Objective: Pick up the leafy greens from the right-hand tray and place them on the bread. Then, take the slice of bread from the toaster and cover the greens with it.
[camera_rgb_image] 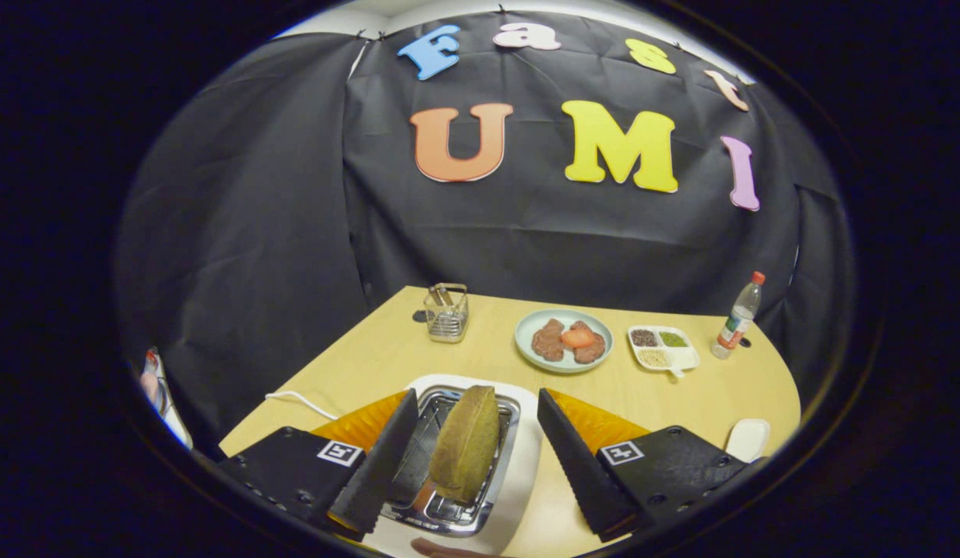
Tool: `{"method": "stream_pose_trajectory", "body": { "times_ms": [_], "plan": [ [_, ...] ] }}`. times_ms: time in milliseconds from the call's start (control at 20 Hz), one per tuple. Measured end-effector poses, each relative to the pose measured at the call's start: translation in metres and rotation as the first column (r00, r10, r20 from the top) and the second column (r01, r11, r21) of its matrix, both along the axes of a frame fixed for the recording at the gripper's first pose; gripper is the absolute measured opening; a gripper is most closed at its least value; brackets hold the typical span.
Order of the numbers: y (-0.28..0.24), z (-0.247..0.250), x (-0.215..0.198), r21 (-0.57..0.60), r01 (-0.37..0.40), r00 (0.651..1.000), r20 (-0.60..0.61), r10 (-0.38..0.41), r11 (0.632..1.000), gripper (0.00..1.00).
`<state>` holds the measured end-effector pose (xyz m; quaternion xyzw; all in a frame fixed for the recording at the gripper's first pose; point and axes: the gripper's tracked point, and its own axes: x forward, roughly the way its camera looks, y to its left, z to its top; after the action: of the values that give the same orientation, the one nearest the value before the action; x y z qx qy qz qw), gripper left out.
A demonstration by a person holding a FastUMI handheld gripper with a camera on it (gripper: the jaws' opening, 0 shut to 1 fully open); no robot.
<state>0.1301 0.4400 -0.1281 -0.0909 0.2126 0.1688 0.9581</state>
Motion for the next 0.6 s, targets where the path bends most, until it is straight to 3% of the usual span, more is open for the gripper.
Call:
{"method": "stream_pose_trajectory", "body": {
  "times_ms": [50,250,300,400,450,500,600],
  "plan": [
    [0.002,-0.003,-0.003,-0.003,0.003,1.000,-0.009,-0.003,1.000,0.95],
    [0.005,-0.010,-0.010,-0.014,0.012,1.000,-0.005,-0.012,1.000,0.54],
    [0.007,-0.009,-0.011,-0.025,0.009,1.000,0.008,-0.009,1.000,0.49],
    [0.002,-0.010,-0.016,-0.042,0.024,1.000,0.013,-0.023,0.999,0.23],
    [0.002,-0.010,-0.017,-0.046,0.032,0.999,0.013,-0.031,0.998,0.22],
    [-0.002,-0.008,-0.020,-0.057,0.042,0.999,0.020,-0.041,0.997,0.12],
    [0.000,0.005,-0.023,-0.046,0.046,0.998,0.043,-0.044,0.998,0.12]
  ]
}}
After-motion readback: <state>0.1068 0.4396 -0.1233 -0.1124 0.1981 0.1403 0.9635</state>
